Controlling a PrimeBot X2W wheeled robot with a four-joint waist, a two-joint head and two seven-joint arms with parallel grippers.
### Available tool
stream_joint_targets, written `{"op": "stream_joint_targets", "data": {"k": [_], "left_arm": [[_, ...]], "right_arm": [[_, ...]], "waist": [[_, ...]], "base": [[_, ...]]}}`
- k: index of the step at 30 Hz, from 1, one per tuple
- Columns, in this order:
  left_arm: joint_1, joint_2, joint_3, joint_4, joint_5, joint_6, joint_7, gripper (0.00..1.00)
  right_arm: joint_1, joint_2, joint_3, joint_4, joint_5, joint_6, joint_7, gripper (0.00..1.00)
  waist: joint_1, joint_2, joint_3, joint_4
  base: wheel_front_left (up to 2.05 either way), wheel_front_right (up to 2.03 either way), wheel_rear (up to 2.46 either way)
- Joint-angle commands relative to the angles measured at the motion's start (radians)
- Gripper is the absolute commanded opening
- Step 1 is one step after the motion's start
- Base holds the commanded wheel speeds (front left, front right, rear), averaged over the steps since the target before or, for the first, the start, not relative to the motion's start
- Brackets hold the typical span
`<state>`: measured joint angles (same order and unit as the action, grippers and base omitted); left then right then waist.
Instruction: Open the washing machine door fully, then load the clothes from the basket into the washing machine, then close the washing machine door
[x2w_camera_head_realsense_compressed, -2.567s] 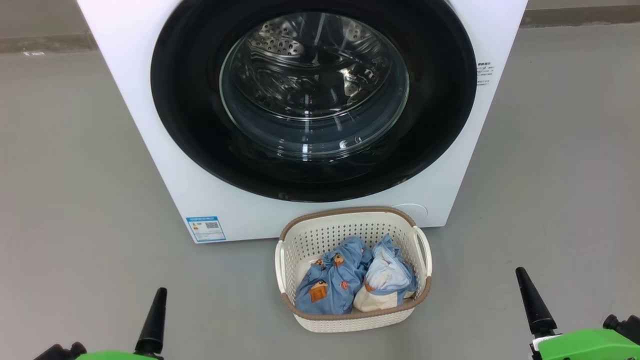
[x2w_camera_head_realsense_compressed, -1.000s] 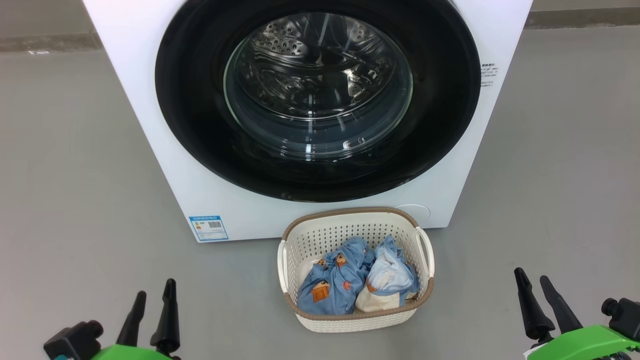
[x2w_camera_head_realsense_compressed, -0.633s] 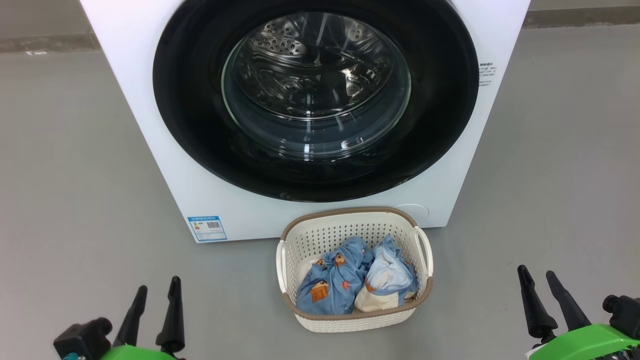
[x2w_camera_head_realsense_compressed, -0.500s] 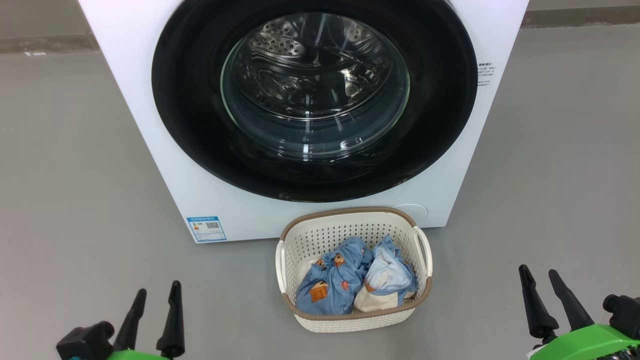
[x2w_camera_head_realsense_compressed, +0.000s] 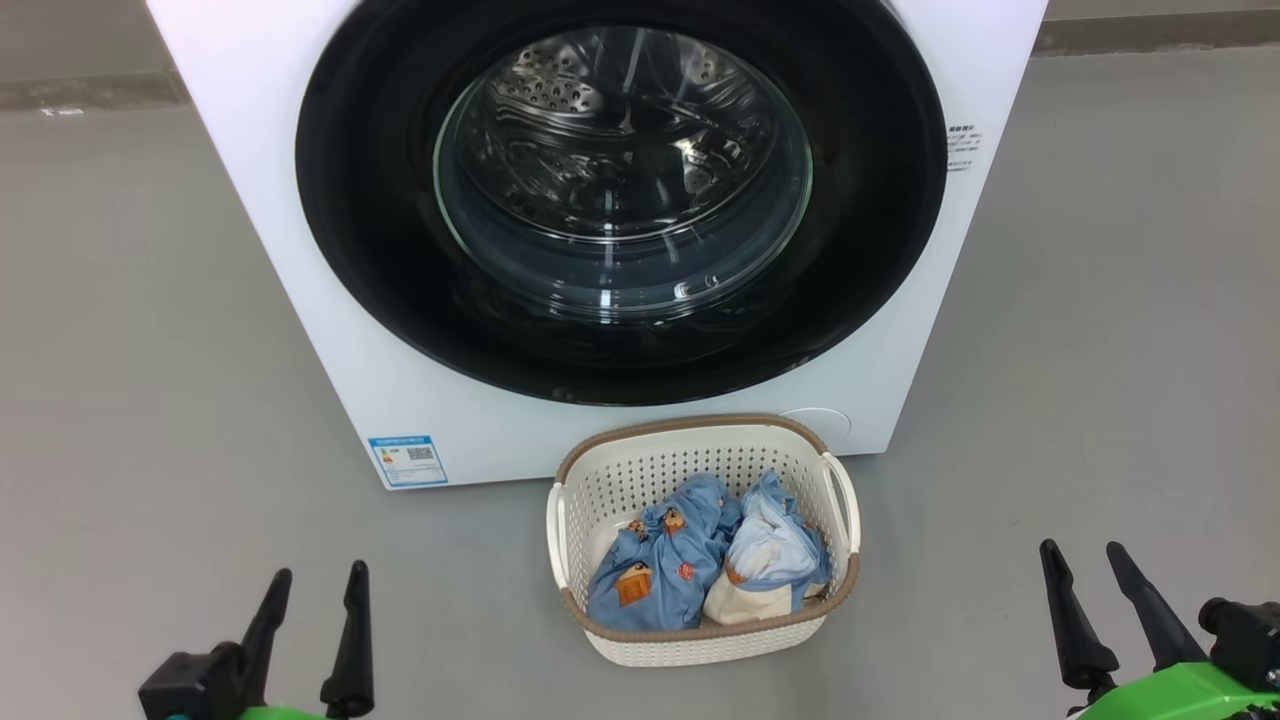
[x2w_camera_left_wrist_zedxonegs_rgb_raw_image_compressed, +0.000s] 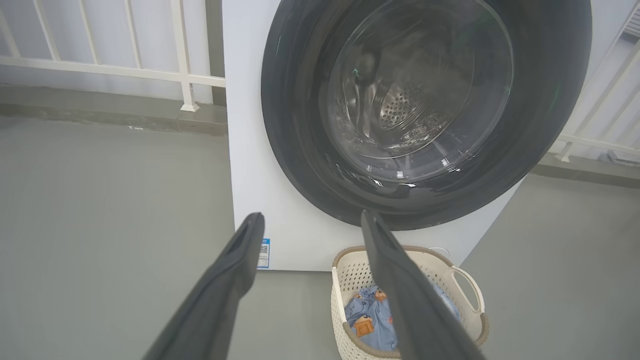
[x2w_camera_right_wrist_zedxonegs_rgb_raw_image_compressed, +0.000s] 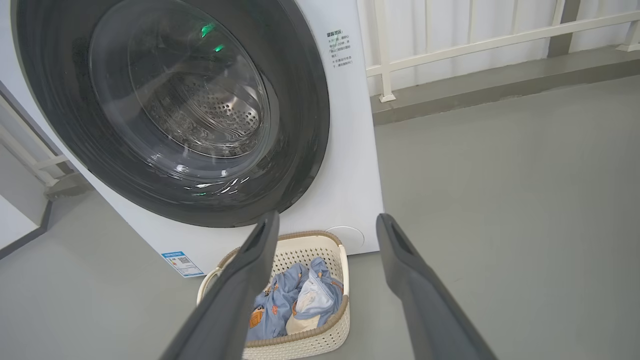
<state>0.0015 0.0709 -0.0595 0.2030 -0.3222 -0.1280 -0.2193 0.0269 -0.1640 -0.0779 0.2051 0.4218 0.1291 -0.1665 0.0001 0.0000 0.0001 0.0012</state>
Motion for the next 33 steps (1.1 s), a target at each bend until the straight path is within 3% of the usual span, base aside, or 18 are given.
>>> {"op": "stream_joint_targets", "data": {"k": [1,10,20,33], "left_arm": [[-0.015,0.018,0.028,-0.021,0.027,-0.002,-0.016,1.00],[-0.016,0.026,0.014,-0.009,0.110,-0.003,-0.043,1.00],[-0.023,0.030,0.018,0.022,0.054,-0.003,-0.043,1.00],[-0.025,0.031,0.030,0.029,0.076,-0.003,-0.043,1.00]], "right_arm": [[0.004,-0.025,0.017,-0.030,-0.028,0.001,-0.014,1.00],[0.014,-0.032,0.019,-0.038,-0.119,0.002,-0.036,1.00],[0.014,-0.028,0.003,-0.038,-0.112,0.002,-0.041,1.00],[0.014,-0.020,-0.004,-0.037,-0.105,0.002,-0.047,1.00]], "waist": [[-0.0001,0.0000,-0.001,-0.001],[-0.0001,0.0000,0.001,-0.005],[-0.0001,0.0000,0.003,-0.006],[-0.0001,0.0000,0.002,-0.005]], "base": [[0.00,0.00,0.00],[0.00,0.00,0.00],[0.00,0.00,0.00],[0.03,0.03,-0.06]]}}
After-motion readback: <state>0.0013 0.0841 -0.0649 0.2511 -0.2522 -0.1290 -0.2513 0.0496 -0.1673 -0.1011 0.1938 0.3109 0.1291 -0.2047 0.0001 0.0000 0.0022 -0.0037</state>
